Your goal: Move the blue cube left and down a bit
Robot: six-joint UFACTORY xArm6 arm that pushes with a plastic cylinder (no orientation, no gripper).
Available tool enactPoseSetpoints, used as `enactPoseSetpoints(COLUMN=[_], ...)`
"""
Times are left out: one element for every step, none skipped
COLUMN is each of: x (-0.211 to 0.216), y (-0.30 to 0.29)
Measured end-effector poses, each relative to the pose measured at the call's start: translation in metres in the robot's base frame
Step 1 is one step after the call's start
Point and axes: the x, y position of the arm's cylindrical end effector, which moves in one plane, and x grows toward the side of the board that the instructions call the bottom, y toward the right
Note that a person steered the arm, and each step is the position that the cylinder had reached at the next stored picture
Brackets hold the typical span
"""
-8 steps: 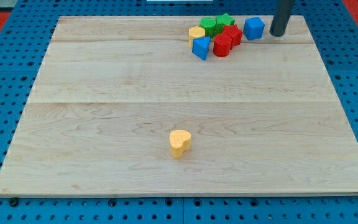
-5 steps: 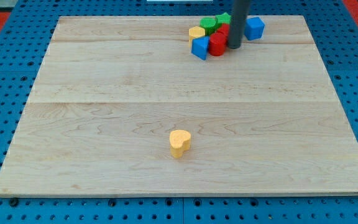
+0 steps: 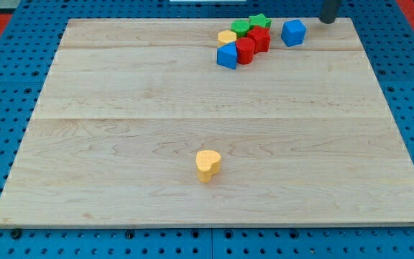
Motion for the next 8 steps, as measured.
enactPoseSetpoints(x=[0.031, 0.05, 0.02, -0.007, 0.021, 0.031, 0.022, 0.066], y=[-0.03, -0.031, -0.021, -0.049, -0.069, -0.058, -0.026, 0.05])
